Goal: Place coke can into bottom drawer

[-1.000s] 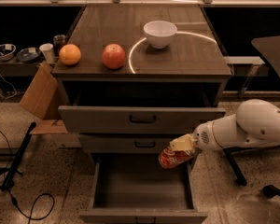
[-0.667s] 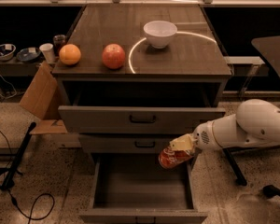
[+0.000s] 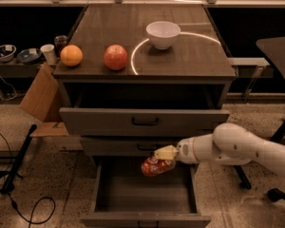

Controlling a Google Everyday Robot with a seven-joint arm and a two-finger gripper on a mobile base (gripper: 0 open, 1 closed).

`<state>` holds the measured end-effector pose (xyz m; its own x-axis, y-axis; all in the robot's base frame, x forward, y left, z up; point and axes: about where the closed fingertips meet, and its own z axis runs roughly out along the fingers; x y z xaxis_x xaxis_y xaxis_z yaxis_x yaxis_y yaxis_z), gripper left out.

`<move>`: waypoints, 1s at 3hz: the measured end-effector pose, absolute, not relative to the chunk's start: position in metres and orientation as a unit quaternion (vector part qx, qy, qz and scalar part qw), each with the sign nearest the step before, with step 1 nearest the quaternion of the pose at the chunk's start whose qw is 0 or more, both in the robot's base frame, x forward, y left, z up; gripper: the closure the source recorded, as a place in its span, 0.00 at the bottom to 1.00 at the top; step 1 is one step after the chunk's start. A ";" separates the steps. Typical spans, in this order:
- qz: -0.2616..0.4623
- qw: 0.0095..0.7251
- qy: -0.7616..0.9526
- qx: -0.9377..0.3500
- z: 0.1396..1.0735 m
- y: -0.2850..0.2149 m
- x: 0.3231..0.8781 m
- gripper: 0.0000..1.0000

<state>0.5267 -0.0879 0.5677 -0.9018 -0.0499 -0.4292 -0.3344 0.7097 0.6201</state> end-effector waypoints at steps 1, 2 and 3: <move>0.392 0.192 0.897 -0.067 0.527 -0.068 0.535 1.00; 0.424 0.155 0.892 -0.017 0.465 -0.045 0.537 1.00; 0.430 0.130 0.893 0.001 0.434 -0.035 0.536 1.00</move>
Offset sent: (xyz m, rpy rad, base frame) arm 0.0120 0.0575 -0.1520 0.2088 0.2293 -0.1567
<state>0.5358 -0.0345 0.4344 -0.9661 0.1147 -0.2314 -0.1094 0.6300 0.7689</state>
